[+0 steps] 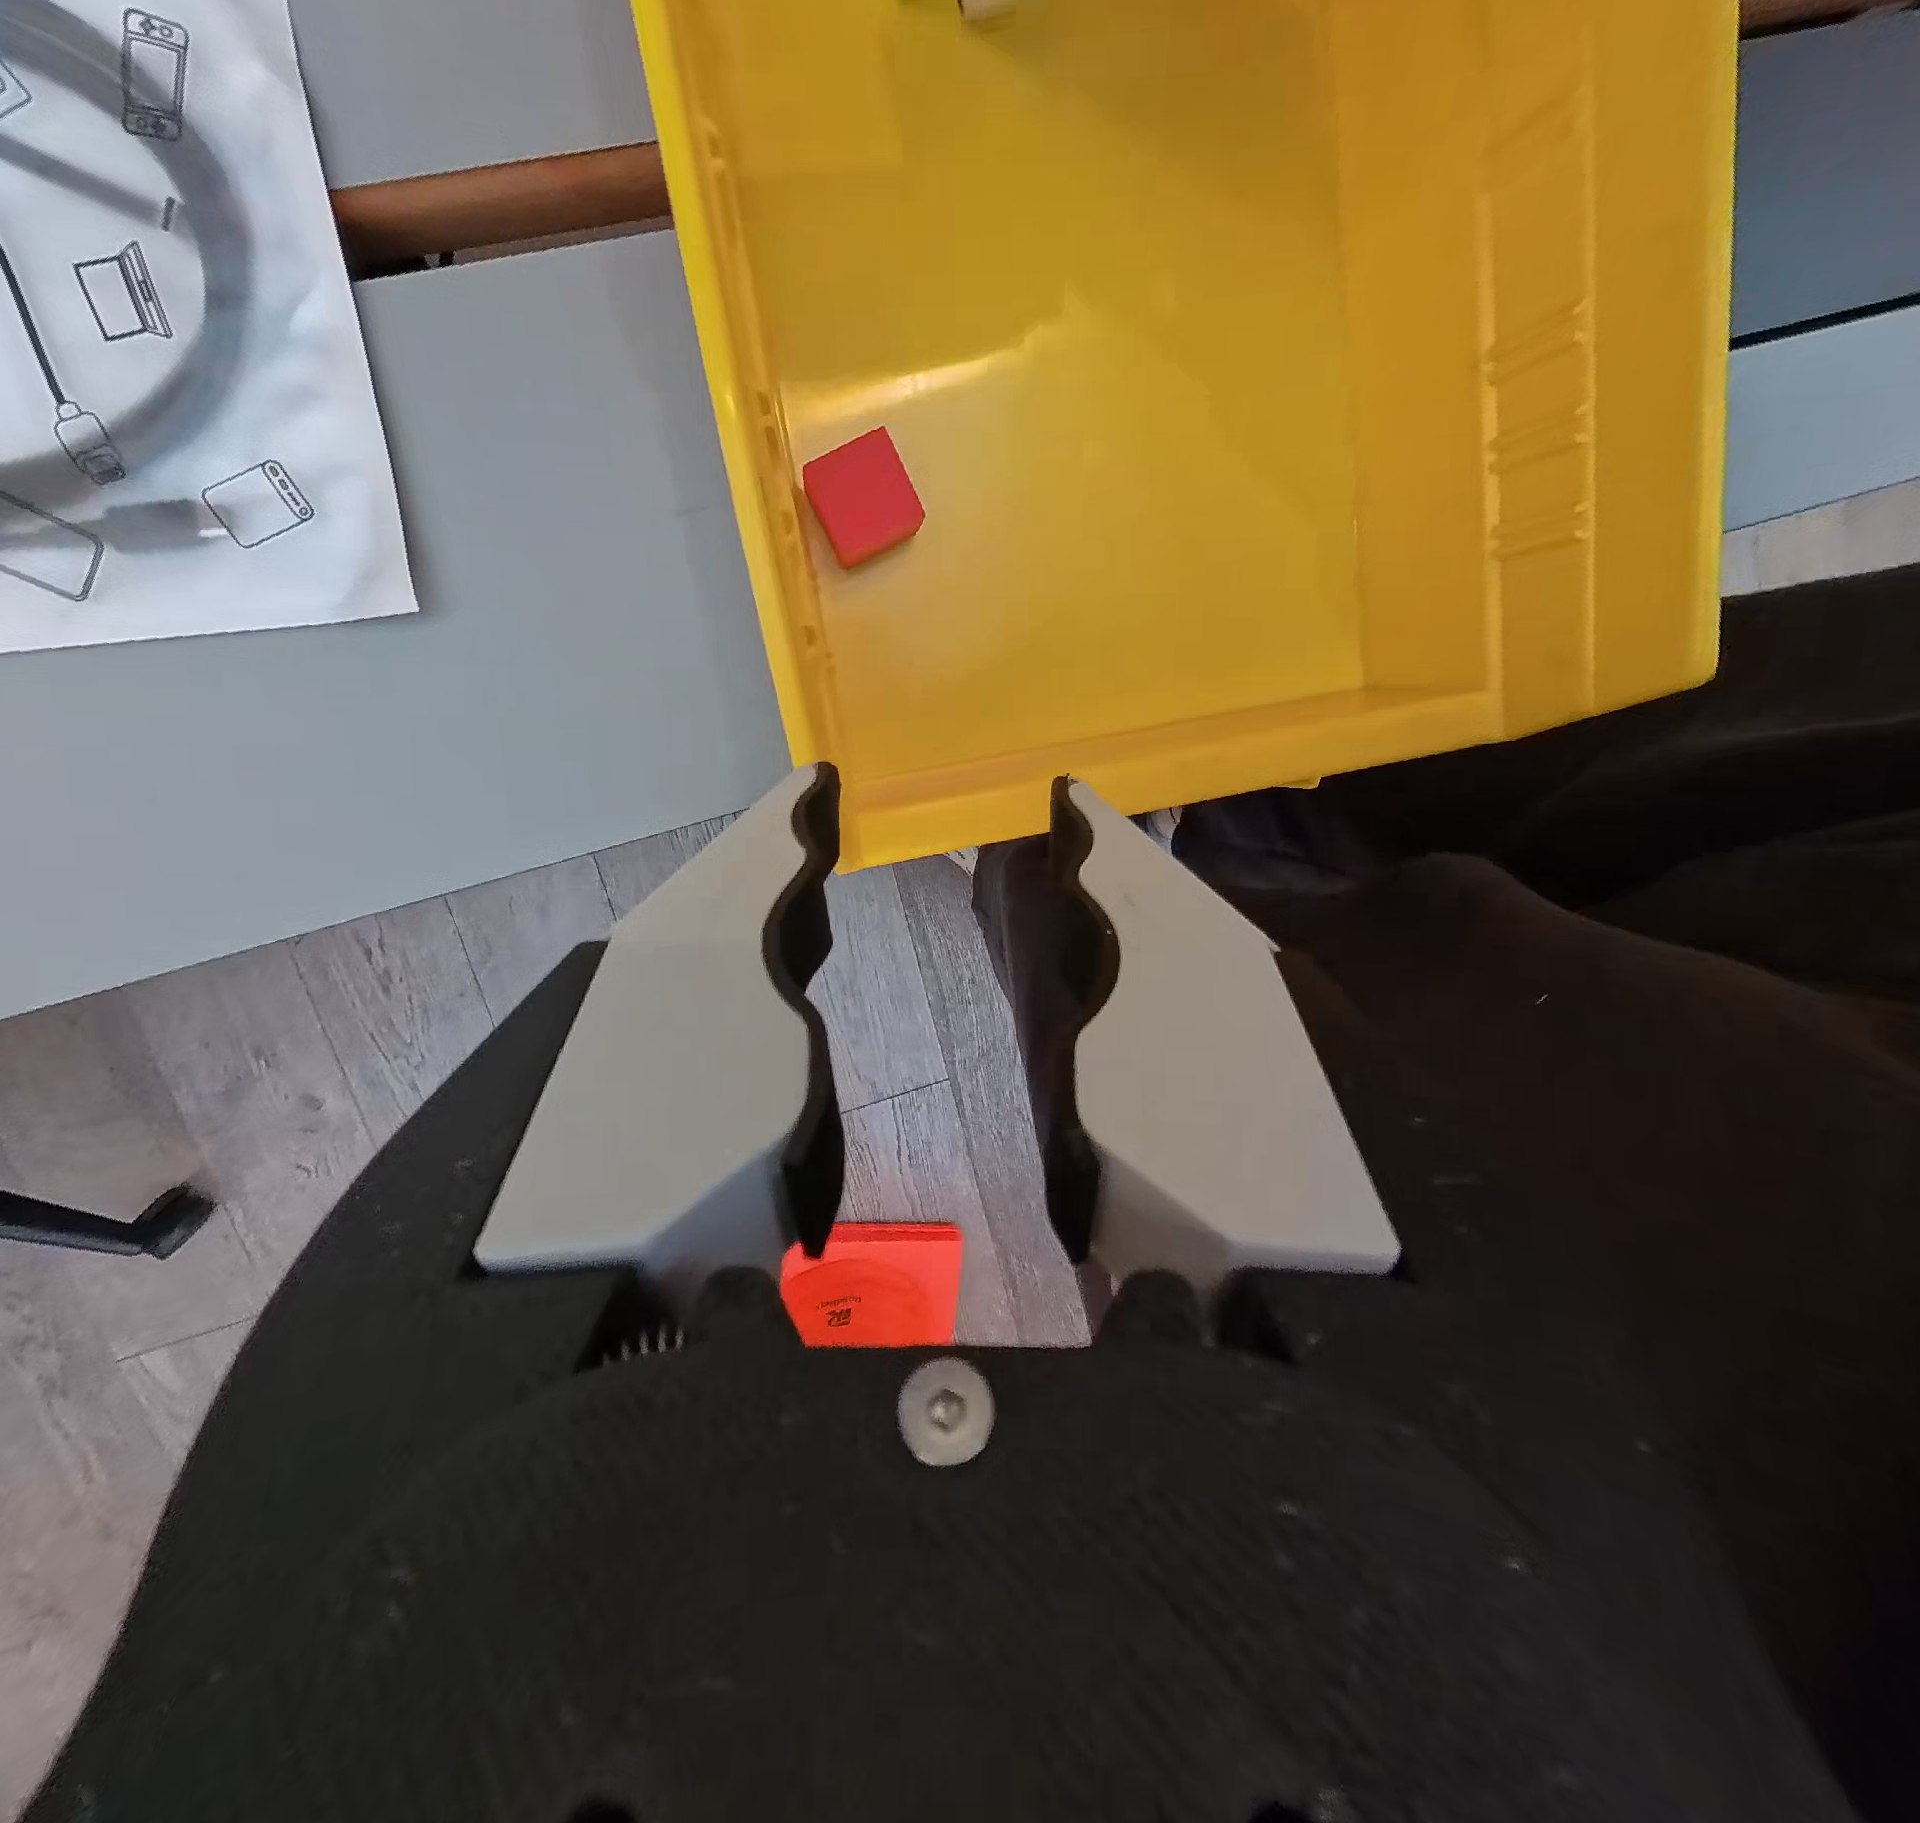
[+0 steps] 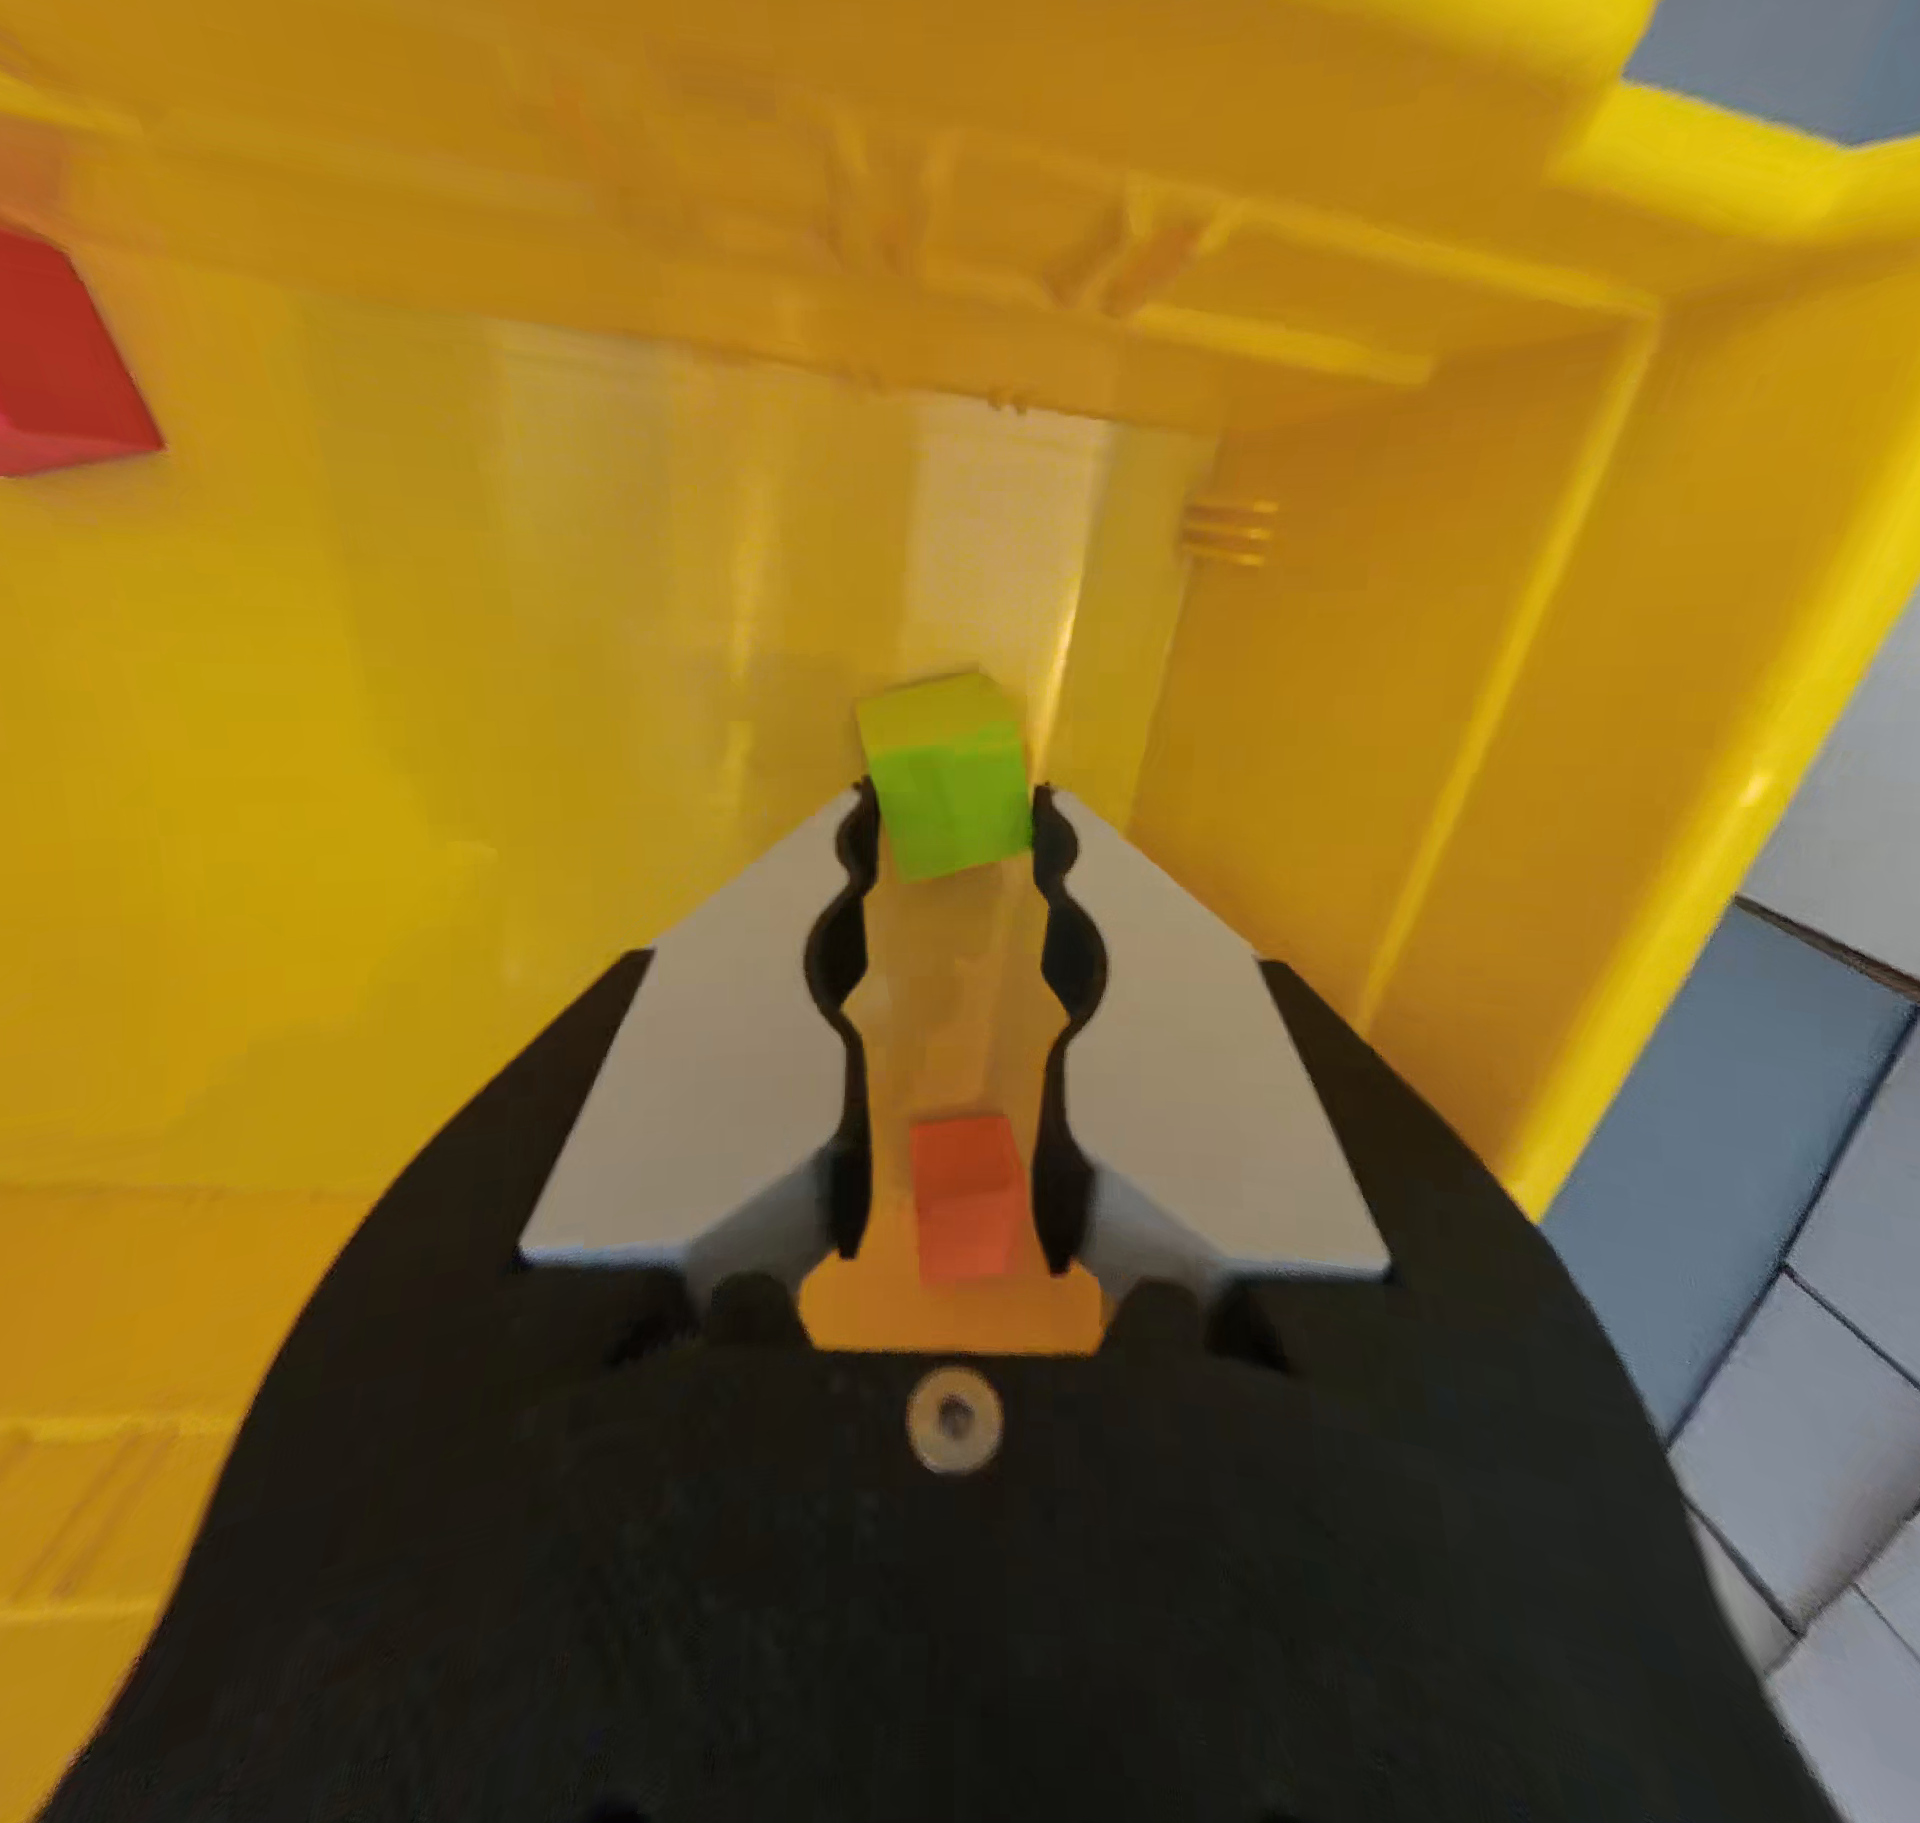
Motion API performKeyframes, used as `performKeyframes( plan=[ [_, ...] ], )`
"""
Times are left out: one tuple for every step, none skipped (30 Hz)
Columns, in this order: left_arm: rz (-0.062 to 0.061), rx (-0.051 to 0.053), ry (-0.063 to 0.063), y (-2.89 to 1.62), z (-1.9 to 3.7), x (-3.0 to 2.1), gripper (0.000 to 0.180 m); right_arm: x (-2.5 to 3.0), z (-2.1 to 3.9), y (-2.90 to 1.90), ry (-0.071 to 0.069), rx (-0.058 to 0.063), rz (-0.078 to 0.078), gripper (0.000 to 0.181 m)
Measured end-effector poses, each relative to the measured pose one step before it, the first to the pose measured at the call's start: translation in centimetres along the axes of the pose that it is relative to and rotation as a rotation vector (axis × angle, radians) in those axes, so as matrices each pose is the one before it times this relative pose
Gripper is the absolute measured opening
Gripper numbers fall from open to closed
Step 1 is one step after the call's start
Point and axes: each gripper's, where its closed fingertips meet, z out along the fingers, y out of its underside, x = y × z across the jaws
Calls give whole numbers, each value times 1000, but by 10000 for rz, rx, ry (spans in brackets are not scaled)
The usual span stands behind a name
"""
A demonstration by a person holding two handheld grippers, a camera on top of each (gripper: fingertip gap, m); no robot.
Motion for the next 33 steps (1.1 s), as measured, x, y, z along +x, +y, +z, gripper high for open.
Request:
performKeyframes(
  plan=[
    [192,3,102,-199,111,244,38,-301,-329,-67,-188,118,93,27],
    [264,-9,85,-306,137,261,38,-431,-372,52,-261,59,263,27],
    [334,-24,54,-384,172,209,38,-430,-461,154,-230,63,318,27],
    [378,-43,43,-434,256,139,38,-384,-629,86,-164,193,348,27],
    [372,-78,65,-441,353,100,38,-369,-821,-12,-141,334,398,27],
    [339,-112,92,-440,395,55,38,-413,-999,-88,-169,415,449,27],
    [311,-139,114,-415,415,8,38,-429,-1140,-125,-177,466,486,27],
    [297,-146,132,-522,545,-31,38,-421,-1302,-181,-169,505,497,27],
    [263,-145,122,-421,451,-116,38,-436,-1437,-224,-156,519,466,27],
    [171,-89,185,-462,486,-101,38,-394,-1551,-236,-92,510,414,27],
    [-47,-66,491,-432,510,192,38,-367,-1581,-222,-14,482,359,27],
    [-288,-53,602,-540,431,171,39,-396,-1577,-197,4,441,284,27],
    [-281,30,420,-540,215,-80,40,-412,-1529,-127,22,391,198,27],
    [-122,29,263,-583,44,-210,41,-371,-1489,-7,87,327,125,27],
    [73,-73,57,-469,-18,-374,41,-279,-1398,142,140,265,90,27],
    [276,-203,-137,-310,12,-517,41,-227,-1237,270,142,214,99,27],
    [429,-395,-191,-103,202,-618,42,-169,-1090,394,129,176,145,27],
    [535,-571,-240,201,312,-471,42,-134,-941,502,111,152,209,27],
    [630,-617,-256,297,411,-385,42,-92,-829,612,74,128,255,27],
    [663,-560,-244,225,470,-273,42,-67,-691,661,48,99,272,27],
    [631,-485,-183,158,502,-123,42,-24,-541,661,53,85,251,27],
    [598,-347,-207,-80,269,-127,35,46,-444,629,62,77,200,27],
    [521,-183,-199,-300,171,-138,38,91,-372,581,61,52,137,27],
    [372,-363,-77,-39,209,-18,39,181,-330,486,73,20,75,27],
    [382,-476,102,186,215,232,39,274,-315,384,93,9,26,27],
    [388,-536,-28,296,239,82,39,332,-321,222,92,30,3,27],
    [493,-489,-179,266,219,-33,39,329,-329,77,71,64,8,27],
    [563,-435,-254,217,208,-48,40,297,-315,-12,43,90,31,27],
    [530,-425,-285,178,203,-40,40,246,-285,-42,13,97,58,27],
    [478,-430,-216,167,198,95,41,207,-243,-43,-8,91,64,27],
    [388,-462,-180,182,237,129,41,191,-196,11,-9,71,49,27],
    [272,-570,-181,303,329,79,41,192,-164,69,-6,46,32,27],
    [199,-646,-283,406,400,-120,41,175,-122,98,-12,26,23,27]
  ],
)
